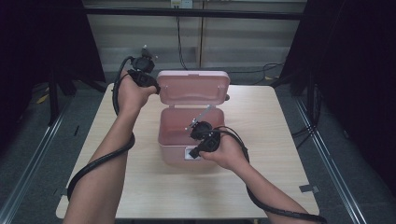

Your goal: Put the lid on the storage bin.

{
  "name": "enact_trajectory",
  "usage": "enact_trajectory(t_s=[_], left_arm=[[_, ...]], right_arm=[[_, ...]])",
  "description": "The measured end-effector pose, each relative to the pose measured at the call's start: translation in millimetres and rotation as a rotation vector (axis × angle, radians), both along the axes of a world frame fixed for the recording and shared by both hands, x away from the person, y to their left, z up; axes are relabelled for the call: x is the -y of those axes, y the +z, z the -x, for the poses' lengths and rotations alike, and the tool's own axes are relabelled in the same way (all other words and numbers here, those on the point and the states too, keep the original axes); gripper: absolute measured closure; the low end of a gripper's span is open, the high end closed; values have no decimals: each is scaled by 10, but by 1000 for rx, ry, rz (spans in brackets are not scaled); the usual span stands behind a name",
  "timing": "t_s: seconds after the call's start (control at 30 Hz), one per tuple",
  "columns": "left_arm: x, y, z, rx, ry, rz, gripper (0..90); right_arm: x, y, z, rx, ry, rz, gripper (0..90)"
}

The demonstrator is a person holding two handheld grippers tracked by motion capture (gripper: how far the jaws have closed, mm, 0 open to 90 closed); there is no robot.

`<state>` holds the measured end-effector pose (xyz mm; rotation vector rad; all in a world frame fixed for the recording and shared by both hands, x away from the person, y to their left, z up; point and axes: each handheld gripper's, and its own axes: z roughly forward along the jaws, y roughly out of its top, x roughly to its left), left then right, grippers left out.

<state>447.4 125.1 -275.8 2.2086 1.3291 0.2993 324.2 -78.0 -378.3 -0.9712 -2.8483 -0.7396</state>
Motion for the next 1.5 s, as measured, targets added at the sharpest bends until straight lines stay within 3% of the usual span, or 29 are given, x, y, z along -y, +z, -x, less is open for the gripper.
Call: enact_trajectory(t_s=[0.73, 0.8, 0.87, 0.9, 1.13, 1.33, 1.5], left_arm=[[-30, -21, 93, -2, -19, 9, 862], [-37, -22, 112, -4, -18, 6, 900], [-55, -29, 130, -19, -25, 46, 900], [-58, -28, 149, -7, -30, 52, 900], [-131, -15, 145, -26, -26, 38, 900], [-283, 52, 40, -34, 7, 38, 900], [-332, 220, -142, -26, 26, 65, 900]], right_arm=[[11, -2, -9, -5, -2, -9, 900], [10, -2, -6, -6, -4, -10, 900], [9, -4, -7, -4, -5, -12, 900], [10, -6, -15, -3, -5, -16, 900], [9, -4, -11, 0, -4, -8, 900], [6, -5, -6, -2, -2, -12, 900], [18, -9, -15, -5, -1, -20, 900]])
